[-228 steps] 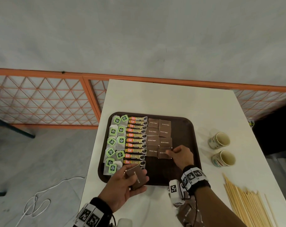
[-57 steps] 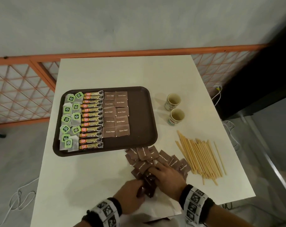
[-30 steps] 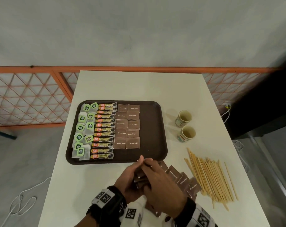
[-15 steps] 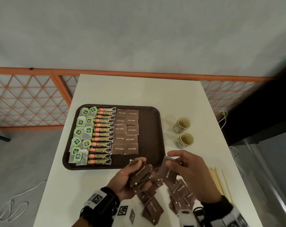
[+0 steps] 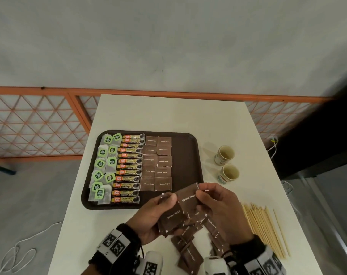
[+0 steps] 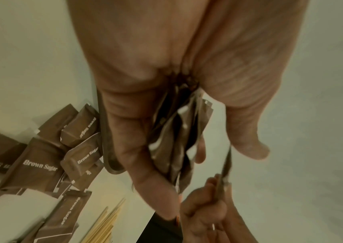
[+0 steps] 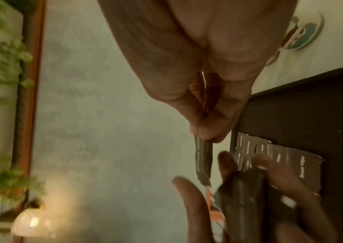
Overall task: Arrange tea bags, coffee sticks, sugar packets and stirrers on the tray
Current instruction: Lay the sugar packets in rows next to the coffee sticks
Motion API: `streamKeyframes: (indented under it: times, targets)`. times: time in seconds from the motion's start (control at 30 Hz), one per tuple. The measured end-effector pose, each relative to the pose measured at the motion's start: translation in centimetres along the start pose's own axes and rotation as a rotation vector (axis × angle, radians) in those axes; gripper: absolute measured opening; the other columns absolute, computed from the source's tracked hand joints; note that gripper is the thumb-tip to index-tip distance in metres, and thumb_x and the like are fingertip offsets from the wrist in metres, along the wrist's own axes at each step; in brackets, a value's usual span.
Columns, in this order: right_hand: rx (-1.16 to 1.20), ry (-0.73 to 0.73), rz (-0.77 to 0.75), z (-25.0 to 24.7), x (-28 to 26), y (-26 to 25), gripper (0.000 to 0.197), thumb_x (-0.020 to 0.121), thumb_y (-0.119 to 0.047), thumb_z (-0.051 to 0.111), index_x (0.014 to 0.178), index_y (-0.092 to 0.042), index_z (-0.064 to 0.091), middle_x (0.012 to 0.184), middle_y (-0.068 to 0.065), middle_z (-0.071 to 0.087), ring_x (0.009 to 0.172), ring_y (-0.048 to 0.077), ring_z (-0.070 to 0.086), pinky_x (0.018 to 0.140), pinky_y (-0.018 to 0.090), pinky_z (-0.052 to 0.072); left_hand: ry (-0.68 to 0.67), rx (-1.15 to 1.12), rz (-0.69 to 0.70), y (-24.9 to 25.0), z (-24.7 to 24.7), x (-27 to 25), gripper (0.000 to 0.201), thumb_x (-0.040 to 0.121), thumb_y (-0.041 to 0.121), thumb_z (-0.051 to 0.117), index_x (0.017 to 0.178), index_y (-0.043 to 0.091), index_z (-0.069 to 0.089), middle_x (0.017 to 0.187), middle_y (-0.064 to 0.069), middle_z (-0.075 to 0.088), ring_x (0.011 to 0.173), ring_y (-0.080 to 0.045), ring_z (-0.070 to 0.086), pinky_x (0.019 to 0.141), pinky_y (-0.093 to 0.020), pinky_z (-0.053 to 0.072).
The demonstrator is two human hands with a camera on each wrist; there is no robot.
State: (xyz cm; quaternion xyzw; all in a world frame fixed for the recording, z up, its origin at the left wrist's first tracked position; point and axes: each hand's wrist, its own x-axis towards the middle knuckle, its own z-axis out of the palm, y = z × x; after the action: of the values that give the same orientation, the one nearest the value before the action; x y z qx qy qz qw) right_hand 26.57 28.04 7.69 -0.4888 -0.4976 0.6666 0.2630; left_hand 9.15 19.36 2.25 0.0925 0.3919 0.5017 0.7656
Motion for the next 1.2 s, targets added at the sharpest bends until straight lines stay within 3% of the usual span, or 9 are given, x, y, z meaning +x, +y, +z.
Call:
streamKeyframes:
  times: [0.1,0.2,0.33,0.43,0.57,0.67,1.0,1.07,1.2]
  targets:
    - [-0.306,-0.089,-0.043,1.6,-0.1,1.2,0.012,0.085,-0.01,0.073,0.096,-0.016,0.073,0.08,0.004,0.074,0.069,0.016,0.07,0.063,0.022,0.055,0.04,0.032,0.002,0.0,-0.8,-0.6,0.014,0.09,0.012,0.065,0.102,0.004,0.063,0.097,-0.024,0.067,0.086,-0.036,0.067,0.065,-0.042,0.057]
    - [-0.644,-0.121,-0.09,3.0,0.0,2.7,0.003,0.088,-0.028,0.071,0.085,-0.029,0.072,0.075,-0.014,0.072,0.071,0.005,0.068,0.063,0.017,0.052,0.079,0.083,-0.037,-0.4,-2.5,-1.3,0.017,0.089,0.012,0.068,0.102,0.005,0.06,0.099,-0.027,0.065,0.087,-0.039,0.065,0.06,-0.039,0.056]
    - [-0.667,-0.248,0.007,4.7,1.0,3.9,0.008,0.089,-0.029,0.068,0.082,-0.028,0.073,0.076,-0.008,0.072,0.072,0.009,0.068,0.065,0.019,0.054,0.11,0.127,-0.057,-0.2,-5.0,-2.7,0.025,0.085,0.01,0.073,0.104,0.003,0.059,0.093,-0.027,0.065,0.087,-0.04,0.063,0.06,-0.038,0.054]
    - [-0.619,-0.178,0.053,5.5,3.3,4.7,0.009,0.091,-0.026,0.067,0.085,-0.025,0.073,0.076,-0.001,0.073,0.067,0.011,0.067,0.064,0.021,0.054,0.223,0.119,-0.031,0.1,-6.9,-3.6,0.02,0.082,0.0,0.072,0.099,0.003,0.062,0.087,-0.025,0.065,0.081,-0.039,0.065,0.059,-0.038,0.054]
    - [-0.435,-0.091,0.255,7.2,6.6,6.3,0.014,0.093,-0.014,0.064,0.092,-0.001,0.07,0.068,0.011,0.063,0.053,0.01,0.054,0.051,0.017,0.045,0.324,0.058,-0.026,0.4,-10.1,-5.0,0.014,0.084,-0.006,0.066,0.096,0.002,0.067,0.089,-0.021,0.064,0.081,-0.039,0.066,0.06,-0.04,0.056]
    - [-0.349,-0.066,0.331,9.1,8.3,8.0,0.016,0.092,-0.009,0.064,0.095,0.007,0.067,0.071,0.014,0.061,0.054,0.013,0.052,0.052,0.022,0.044,0.342,0.019,-0.035,1.1,-11.8,-6.0,0.015,0.085,-0.006,0.063,0.098,0.001,0.066,0.094,-0.024,0.065,0.084,-0.041,0.065,0.059,-0.039,0.056]
    - [-0.736,0.091,0.321,11.5,10.5,10.5,0.011,0.082,-0.021,0.078,0.079,-0.012,0.072,0.067,0.001,0.07,0.044,0.005,0.058,0.044,0.012,0.044,0.346,-0.01,-0.023,2.9,-14.6,-7.4,0.016,0.086,-0.005,0.061,0.1,0.0,0.066,0.094,-0.023,0.066,0.084,-0.041,0.066,0.061,-0.039,0.055]
    - [-0.774,0.115,0.299,11.6,10.7,10.5,0.012,0.081,-0.022,0.079,0.077,-0.013,0.073,0.07,-0.001,0.069,0.052,0.006,0.061,0.049,0.012,0.046,0.332,-0.035,-0.016,3.0,-14.6,-7.4,0.015,0.086,-0.006,0.06,0.099,0.001,0.066,0.094,-0.023,0.065,0.082,-0.04,0.066,0.061,-0.039,0.054]
    - [-0.803,0.126,0.303,11.4,10.8,10.9,0.015,0.076,-0.026,0.083,0.077,-0.016,0.072,0.075,-0.002,0.07,0.069,0.011,0.067,0.068,0.025,0.058,0.303,-0.128,-0.02,3.2,-14.3,-7.3,0.017,0.084,-0.004,0.058,0.099,0.0,0.065,0.097,-0.025,0.064,0.083,-0.042,0.066,0.062,-0.041,0.054]
